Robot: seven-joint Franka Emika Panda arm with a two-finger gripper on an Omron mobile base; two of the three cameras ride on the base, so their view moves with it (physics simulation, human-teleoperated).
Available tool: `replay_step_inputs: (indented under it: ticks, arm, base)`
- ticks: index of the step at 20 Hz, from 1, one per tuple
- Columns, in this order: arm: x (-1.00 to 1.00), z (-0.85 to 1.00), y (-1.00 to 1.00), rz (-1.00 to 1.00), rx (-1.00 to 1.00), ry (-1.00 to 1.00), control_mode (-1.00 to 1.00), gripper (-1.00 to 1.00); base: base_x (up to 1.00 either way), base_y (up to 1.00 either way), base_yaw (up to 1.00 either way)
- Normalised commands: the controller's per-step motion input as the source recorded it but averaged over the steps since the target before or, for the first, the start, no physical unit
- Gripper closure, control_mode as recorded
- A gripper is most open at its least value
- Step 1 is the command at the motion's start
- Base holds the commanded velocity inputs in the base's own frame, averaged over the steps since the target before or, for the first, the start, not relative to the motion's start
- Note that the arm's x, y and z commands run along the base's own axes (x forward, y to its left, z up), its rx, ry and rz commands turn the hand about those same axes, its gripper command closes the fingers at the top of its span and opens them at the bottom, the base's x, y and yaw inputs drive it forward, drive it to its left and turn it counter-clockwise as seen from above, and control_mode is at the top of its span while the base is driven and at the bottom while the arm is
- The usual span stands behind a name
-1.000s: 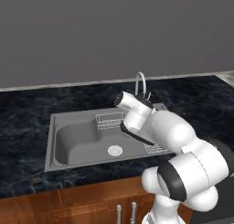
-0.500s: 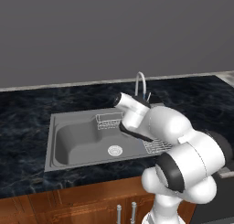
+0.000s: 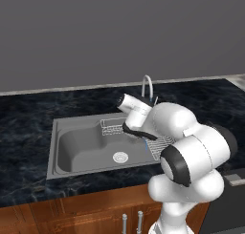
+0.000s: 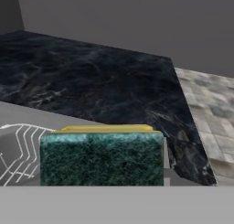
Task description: Soak the sponge with water for a few seconds and then drop it inside the sink.
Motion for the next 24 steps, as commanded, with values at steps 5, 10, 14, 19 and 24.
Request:
replay_step_inputs:
  ticks: [5,10,14,19,24]
  arm:
    - [0.0,0.0,0.0,-0.01,0.0,0.0,-1.0,1.0]
    - [0.0,0.0,0.0,0.0,0.0,0.01,-1.0,1.0]
    - [0.01,0.0,0.0,0.0,0.0,0.05,-1.0,1.0]
    - [0.07,0.0,0.0,0.0,0.0,0.07,-1.0,1.0]
    - [0.14,0.0,0.0,0.0,0.0,0.07,-1.0,1.0]
  base:
    - [0.0,0.0,0.0]
    - [0.0,0.0,0.0]
    - [0.0,0.0,0.0]
    - [0.0,0.0,0.0]
    - [0.0,0.0,0.0]
